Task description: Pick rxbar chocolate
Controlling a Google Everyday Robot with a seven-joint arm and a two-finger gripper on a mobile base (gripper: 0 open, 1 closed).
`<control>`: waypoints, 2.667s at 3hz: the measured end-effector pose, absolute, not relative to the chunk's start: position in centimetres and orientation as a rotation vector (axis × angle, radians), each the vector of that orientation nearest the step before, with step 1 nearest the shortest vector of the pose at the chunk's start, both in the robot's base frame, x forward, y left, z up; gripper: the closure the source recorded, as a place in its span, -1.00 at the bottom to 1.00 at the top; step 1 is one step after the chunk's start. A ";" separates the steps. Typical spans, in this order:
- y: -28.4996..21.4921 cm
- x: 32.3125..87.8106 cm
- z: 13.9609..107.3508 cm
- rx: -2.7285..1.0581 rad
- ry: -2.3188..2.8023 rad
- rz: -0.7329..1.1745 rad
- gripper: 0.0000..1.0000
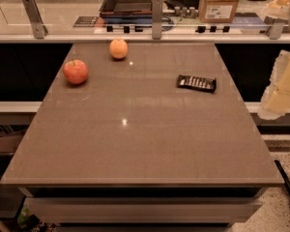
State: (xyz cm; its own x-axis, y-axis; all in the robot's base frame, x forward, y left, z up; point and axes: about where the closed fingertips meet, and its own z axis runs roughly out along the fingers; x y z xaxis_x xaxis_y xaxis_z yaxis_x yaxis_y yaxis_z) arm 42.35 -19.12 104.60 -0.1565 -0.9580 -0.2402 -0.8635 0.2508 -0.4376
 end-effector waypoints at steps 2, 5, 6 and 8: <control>-19.2 42.7 105.2 -1.644 2.035 -0.262 -1.00; -22.7 50.4 103.2 -1.508 1.924 -0.058 -1.00; -24.1 53.0 101.0 -1.447 1.924 0.055 -1.00; -26.1 57.8 96.3 -1.332 1.933 0.258 -1.00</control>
Offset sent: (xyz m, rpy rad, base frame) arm 0.0125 -0.0076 -0.0011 0.0497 -0.0158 0.0179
